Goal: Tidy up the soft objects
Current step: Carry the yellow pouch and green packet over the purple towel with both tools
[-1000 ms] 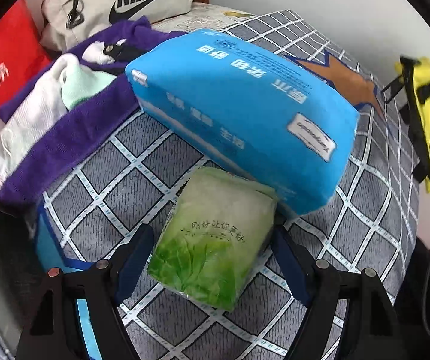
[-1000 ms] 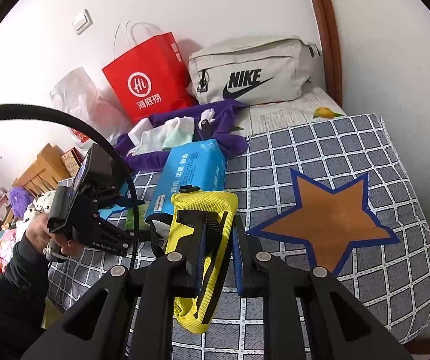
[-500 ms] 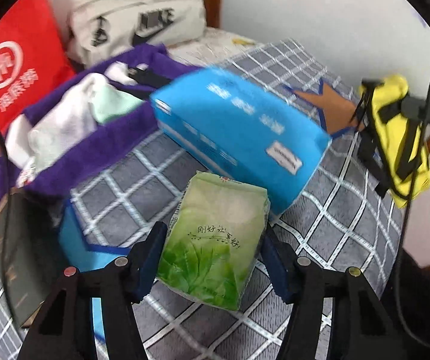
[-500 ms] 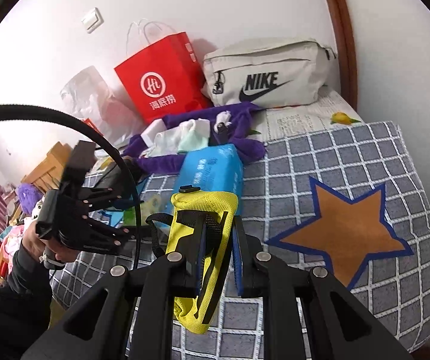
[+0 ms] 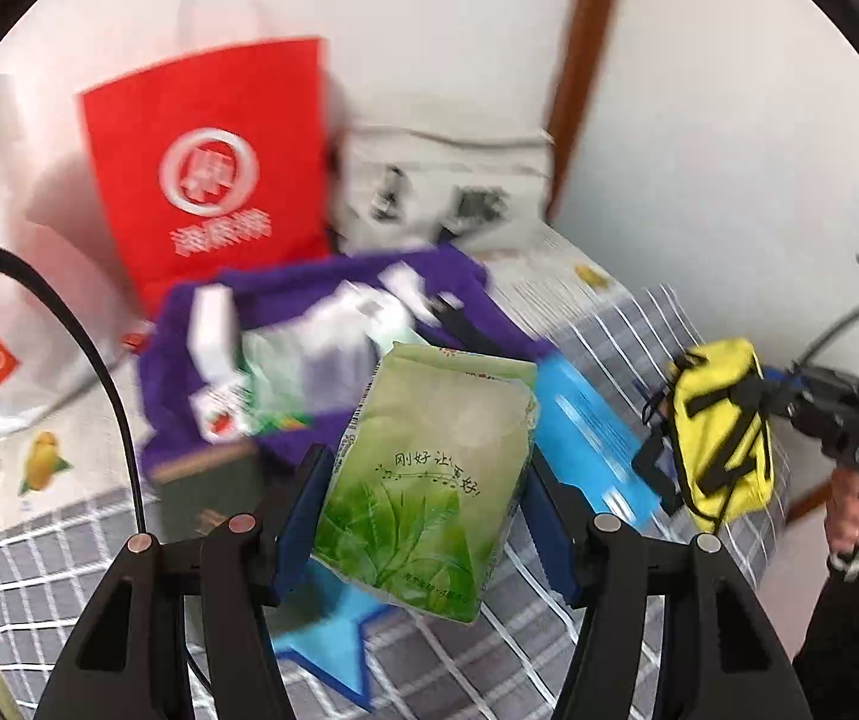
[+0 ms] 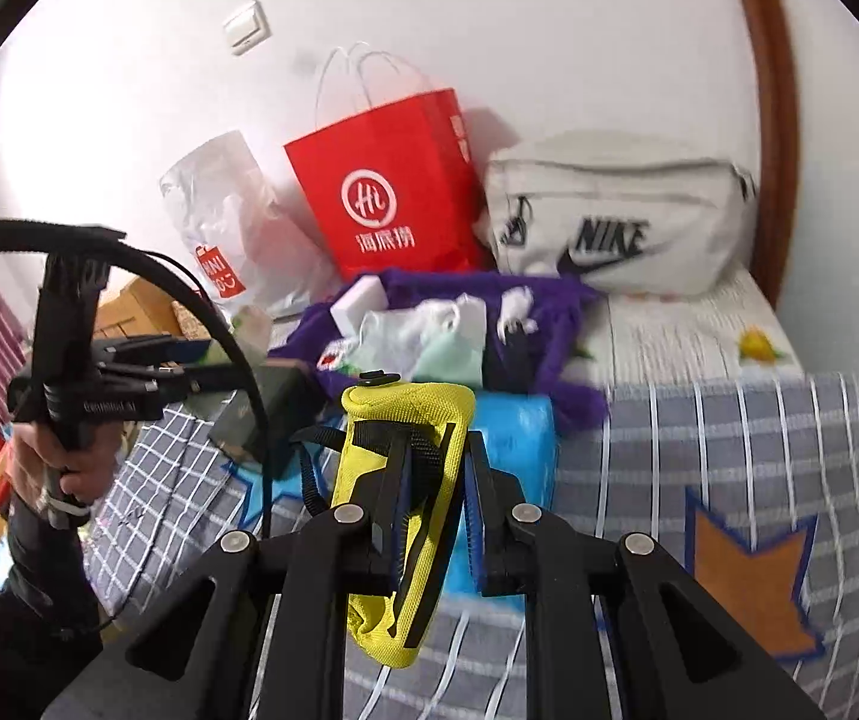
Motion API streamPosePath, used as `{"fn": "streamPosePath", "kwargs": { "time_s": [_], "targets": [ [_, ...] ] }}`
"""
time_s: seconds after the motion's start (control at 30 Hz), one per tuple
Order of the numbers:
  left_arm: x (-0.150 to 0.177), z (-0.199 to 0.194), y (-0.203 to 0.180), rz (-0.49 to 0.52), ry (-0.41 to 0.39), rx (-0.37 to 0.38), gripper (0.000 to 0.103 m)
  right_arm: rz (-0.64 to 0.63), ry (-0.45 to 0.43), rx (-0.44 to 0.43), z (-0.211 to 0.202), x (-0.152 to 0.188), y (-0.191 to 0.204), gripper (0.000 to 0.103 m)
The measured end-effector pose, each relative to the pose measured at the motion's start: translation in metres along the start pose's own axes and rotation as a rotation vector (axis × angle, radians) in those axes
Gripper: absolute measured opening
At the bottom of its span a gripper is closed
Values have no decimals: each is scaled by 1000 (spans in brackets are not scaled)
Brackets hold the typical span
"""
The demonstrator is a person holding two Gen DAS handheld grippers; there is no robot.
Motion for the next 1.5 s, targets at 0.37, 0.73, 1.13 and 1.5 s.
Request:
{"fn": "streamPosePath", "kwargs": {
  "time_s": [0.37,0.73,1.13,1.5],
  "targets": [
    [-41,21,78,-121,-55,-167,60,-7,-37,-37,81,-66,-3,16],
    [-56,56,132,-256,-70,-191,60,44,-52,-48,160,-111,-13,16],
    [-50,85,141,-293,-38,-141,60,86,33,-56,210,-95,-34,16],
    [-45,102,133,-291,-3,-113,60,137,47,-77,230,-90,-44,16]
  ]
}}
Point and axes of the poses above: each gripper's, at about its wrist camera, not at the fingertips, and z roughly the way its jaws point, y to its left, x to its underside, the point moved 1 cm from there along z, roughly the way its jaws point, and after that the axes turned 12 degrees about -y, right-handed, at the moved point
